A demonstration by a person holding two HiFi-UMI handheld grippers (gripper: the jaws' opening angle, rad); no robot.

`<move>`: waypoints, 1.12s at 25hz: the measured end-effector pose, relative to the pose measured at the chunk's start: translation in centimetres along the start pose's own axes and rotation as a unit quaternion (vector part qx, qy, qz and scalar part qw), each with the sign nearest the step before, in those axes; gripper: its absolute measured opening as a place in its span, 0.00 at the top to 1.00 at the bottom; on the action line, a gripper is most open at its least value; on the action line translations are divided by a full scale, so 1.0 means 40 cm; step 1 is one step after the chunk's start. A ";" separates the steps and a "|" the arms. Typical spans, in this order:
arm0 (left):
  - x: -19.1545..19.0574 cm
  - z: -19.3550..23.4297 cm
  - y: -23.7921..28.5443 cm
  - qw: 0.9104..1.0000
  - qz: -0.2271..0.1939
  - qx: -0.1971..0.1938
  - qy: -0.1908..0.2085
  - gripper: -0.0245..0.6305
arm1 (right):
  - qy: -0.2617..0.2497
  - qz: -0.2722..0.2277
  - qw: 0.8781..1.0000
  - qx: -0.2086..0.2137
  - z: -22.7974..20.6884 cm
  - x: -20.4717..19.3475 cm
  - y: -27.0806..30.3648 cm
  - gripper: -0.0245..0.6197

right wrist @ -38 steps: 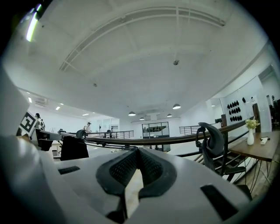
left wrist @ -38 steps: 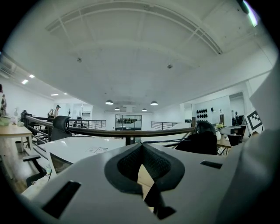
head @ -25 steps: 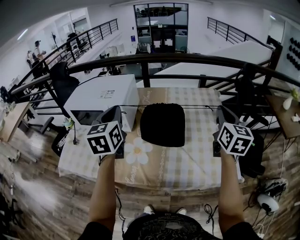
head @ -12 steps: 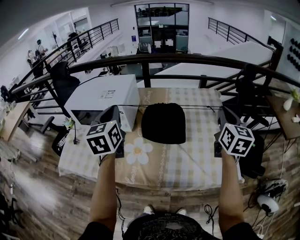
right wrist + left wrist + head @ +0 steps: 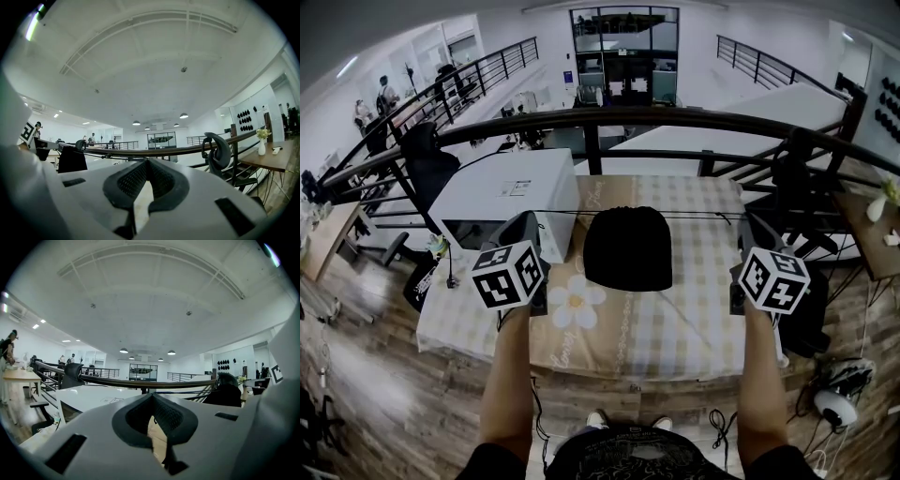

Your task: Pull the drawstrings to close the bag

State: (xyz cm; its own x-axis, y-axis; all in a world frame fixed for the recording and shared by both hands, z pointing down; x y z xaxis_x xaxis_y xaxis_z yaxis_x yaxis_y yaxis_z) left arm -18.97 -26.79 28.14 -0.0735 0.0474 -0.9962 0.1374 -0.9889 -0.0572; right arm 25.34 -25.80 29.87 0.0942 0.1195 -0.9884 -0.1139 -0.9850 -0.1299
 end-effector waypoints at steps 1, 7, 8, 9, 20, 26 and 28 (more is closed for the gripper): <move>0.001 -0.002 0.001 1.000 0.000 -0.001 0.001 0.93 | 0.001 -0.001 1.000 0.000 -0.002 0.002 0.000 0.93; 0.008 -0.011 0.004 1.000 0.001 -0.004 0.009 0.93 | -0.016 -0.002 1.000 -0.004 -0.005 0.013 -0.001 0.93; 0.007 -0.010 0.004 1.000 0.001 -0.005 0.010 0.93 | -0.018 -0.002 1.000 -0.004 -0.005 0.012 -0.002 0.93; 0.005 -0.010 0.004 1.000 0.001 -0.005 0.010 0.93 | -0.019 -0.001 1.000 -0.004 -0.005 0.010 -0.002 0.93; 0.000 -0.012 0.003 1.000 0.005 -0.006 0.012 0.93 | -0.028 -0.002 1.000 -0.002 -0.006 0.017 -0.003 0.93; -0.001 -0.006 0.006 1.000 0.004 -0.006 0.012 0.93 | -0.030 -0.005 1.000 -0.001 0.000 0.020 0.000 0.93; -0.001 -0.005 0.007 1.000 0.004 -0.005 0.011 0.93 | -0.031 -0.006 1.000 -0.001 0.001 0.021 0.001 0.93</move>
State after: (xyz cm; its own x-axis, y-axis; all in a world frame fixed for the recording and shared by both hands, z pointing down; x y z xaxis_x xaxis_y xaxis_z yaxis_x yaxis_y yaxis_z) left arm -18.73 -27.05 28.15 -0.0502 0.0432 -0.9978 0.1488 -0.9876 -0.0503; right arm 25.38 -25.73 29.03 0.0344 0.1385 -0.9898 -0.1109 -0.9837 -0.1415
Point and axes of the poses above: the fingertips, and each gripper's own axes: y forward along the fingers, z to its left, x out of its top, the point moved 10 cm from there along -y, backward along the fingers, and after that the axes turned 11 degrees about -z, right-handed, at the moved point
